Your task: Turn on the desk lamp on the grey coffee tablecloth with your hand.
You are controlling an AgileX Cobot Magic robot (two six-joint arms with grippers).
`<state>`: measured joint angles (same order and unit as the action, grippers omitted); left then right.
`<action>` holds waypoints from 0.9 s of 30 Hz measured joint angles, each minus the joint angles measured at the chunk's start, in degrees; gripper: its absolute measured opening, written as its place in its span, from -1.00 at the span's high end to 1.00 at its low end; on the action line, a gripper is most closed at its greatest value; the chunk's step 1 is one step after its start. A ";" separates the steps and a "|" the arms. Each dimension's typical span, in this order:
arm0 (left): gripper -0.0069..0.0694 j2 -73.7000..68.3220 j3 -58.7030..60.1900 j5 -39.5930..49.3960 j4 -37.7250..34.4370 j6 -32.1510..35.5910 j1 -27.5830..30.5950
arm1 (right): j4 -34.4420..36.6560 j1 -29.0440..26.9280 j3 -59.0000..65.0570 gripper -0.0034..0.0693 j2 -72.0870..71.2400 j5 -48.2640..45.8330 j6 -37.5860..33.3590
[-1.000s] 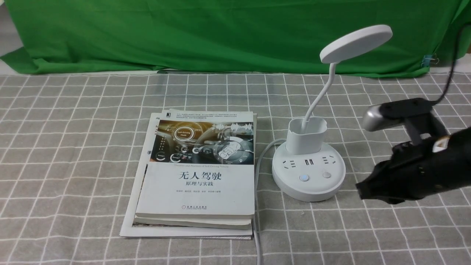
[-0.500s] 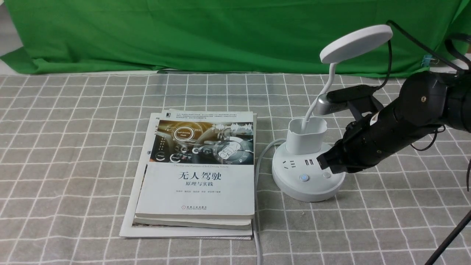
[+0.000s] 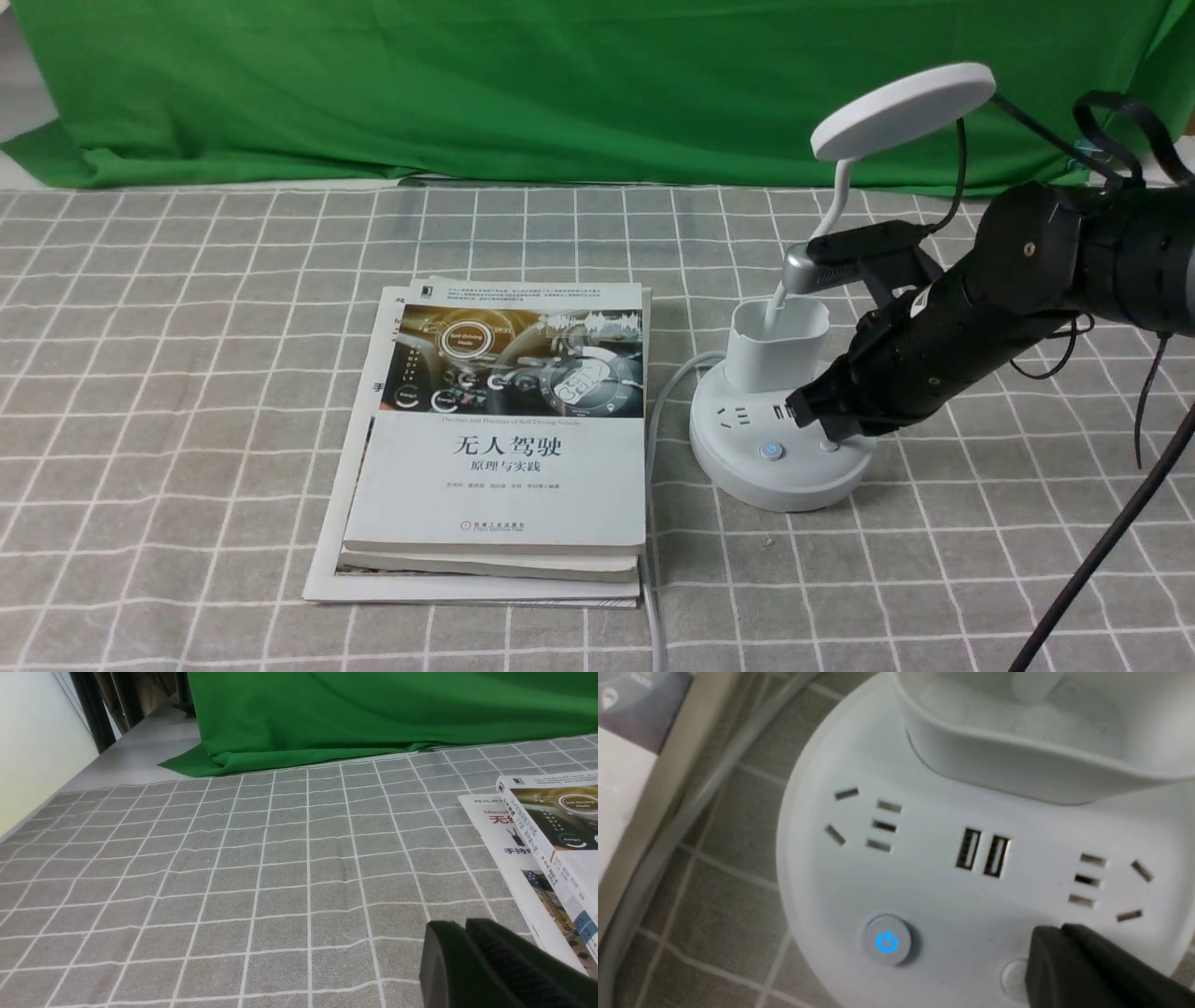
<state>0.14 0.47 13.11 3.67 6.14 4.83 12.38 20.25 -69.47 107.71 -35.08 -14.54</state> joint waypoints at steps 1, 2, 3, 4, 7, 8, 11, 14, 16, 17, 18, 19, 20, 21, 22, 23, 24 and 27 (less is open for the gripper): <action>0.77 0.00 0.00 0.00 0.00 0.00 0.00 | 0.14 0.00 -0.31 0.82 0.45 0.32 0.06; 0.77 0.00 0.00 0.00 0.00 0.00 0.00 | 0.27 0.00 -0.51 0.82 0.65 0.44 0.06; 0.77 0.00 0.00 0.00 0.00 0.00 0.00 | 0.33 0.00 -0.53 0.82 0.75 0.51 0.06; 0.77 0.00 0.00 0.00 0.00 0.00 0.00 | 0.39 0.00 -0.62 0.82 0.82 0.51 0.06; 0.77 0.00 0.00 0.00 0.00 0.00 0.00 | 0.38 0.00 -0.61 0.82 0.82 0.57 0.06; 0.77 0.00 0.00 0.00 0.00 0.00 0.00 | 0.40 0.00 -0.61 0.82 0.60 0.70 0.06; 0.77 0.00 0.00 0.00 0.00 0.00 0.00 | 0.34 0.00 -0.25 0.82 -0.24 1.01 0.06; 0.77 0.00 0.00 0.00 0.00 0.00 0.00 | 0.34 0.00 -0.11 0.82 -2.71 1.27 0.06; 0.77 0.00 0.00 0.00 0.00 0.00 0.00 | 0.34 0.00 -0.11 0.82 -4.50 1.33 0.06; 0.77 0.00 0.00 0.00 0.00 0.00 0.00 | 0.34 0.00 -0.11 0.82 -5.18 1.10 0.06; 0.77 0.00 0.00 0.00 0.00 0.00 0.00 | 0.34 0.00 -0.11 0.82 -5.94 0.75 0.06; 0.77 0.00 0.00 0.00 0.00 0.00 0.00 | 0.27 0.00 -0.05 0.82 -6.62 0.14 0.06; 0.77 0.00 0.00 0.00 0.00 0.00 0.00 | 0.22 0.00 0.25 0.82 -7.54 -0.41 0.06; 0.77 0.00 0.00 0.00 0.00 0.00 0.00 | 0.22 0.00 0.74 0.82 -8.06 -0.63 0.06; 0.77 0.00 0.00 0.00 0.00 0.00 0.00 | 0.22 0.00 1.43 0.82 -9.04 -0.63 0.06; 0.77 0.00 0.00 0.00 0.00 0.00 0.00 | 0.22 0.00 2.58 0.82 -10.24 -0.63 0.06; 0.77 0.00 0.00 0.00 0.00 0.00 0.00 | 0.22 0.00 4.01 0.82 -11.73 -0.48 0.06; 0.77 0.00 0.00 0.00 0.00 0.00 0.00 | 0.18 0.00 9.78 0.82 -17.85 0.35 0.55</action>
<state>0.14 0.47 13.11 3.67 6.14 4.83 12.56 20.25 -59.69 89.86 -34.73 -13.98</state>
